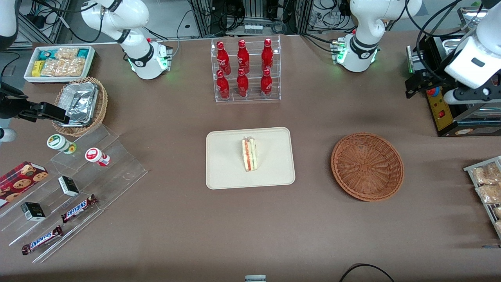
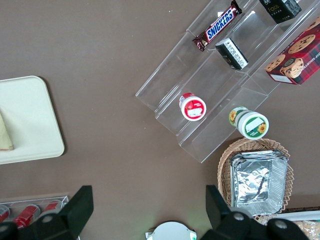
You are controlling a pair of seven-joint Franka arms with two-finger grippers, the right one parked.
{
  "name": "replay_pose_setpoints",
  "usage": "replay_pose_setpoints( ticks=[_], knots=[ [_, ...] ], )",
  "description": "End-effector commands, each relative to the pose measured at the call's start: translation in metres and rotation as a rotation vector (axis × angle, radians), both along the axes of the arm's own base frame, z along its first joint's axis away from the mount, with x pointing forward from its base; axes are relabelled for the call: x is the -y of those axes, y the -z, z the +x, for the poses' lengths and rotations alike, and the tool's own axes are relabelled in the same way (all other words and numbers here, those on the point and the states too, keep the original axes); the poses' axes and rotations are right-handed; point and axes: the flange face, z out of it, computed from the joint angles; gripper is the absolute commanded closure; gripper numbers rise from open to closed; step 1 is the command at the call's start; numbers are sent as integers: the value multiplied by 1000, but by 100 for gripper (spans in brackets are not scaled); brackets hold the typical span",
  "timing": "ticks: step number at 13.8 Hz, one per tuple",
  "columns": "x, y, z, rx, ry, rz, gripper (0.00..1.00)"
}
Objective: Place sandwich from basket to tray
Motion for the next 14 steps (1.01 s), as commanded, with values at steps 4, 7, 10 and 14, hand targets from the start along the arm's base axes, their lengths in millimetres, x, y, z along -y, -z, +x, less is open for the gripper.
replay_pose_setpoints(
  ticks=[4,7,10,14],
  knots=[
    [6,-8,44,31,6,-44,0],
    [3,-7,42,28,25,-30,0],
    [-11,-7,19,23,35,-8,0],
    [-12,-13,5,-2,57,2,0]
  ],
)
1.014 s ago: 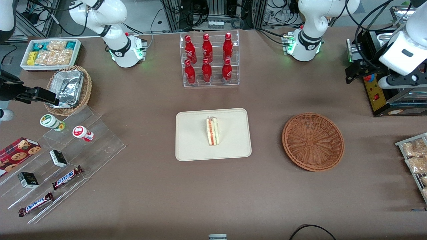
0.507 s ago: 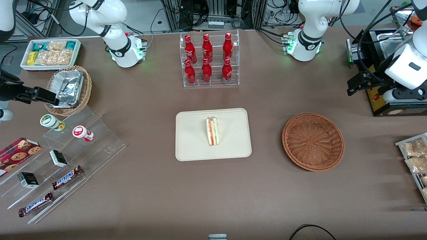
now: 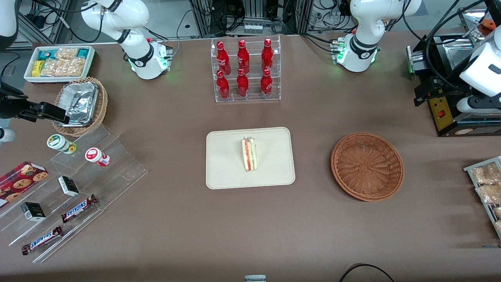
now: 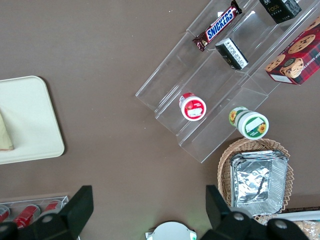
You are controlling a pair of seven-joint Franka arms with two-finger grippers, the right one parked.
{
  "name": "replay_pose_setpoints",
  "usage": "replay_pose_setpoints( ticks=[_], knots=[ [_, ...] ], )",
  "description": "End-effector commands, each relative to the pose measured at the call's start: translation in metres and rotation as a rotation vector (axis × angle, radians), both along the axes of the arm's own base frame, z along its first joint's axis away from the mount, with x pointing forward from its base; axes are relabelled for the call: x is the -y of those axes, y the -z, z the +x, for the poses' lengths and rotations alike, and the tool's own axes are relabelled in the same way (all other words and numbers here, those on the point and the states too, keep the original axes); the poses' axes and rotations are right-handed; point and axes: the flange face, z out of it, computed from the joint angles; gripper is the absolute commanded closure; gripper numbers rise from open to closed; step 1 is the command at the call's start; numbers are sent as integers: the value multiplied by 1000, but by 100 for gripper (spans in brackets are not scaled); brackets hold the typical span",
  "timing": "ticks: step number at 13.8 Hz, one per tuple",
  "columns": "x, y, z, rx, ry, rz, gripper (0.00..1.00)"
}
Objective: Place sandwich from basket to tray
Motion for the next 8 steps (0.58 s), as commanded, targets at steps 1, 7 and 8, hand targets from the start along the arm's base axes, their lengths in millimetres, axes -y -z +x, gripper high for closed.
replay_pose_setpoints(
  ticks=[1,7,8],
  knots=[
    [-3,-5,-14,-19,27,17,0],
    [-1,-9,-13,-6,35,51,0],
    [-1,-8,-12,-9,41,40,0]
  ],
)
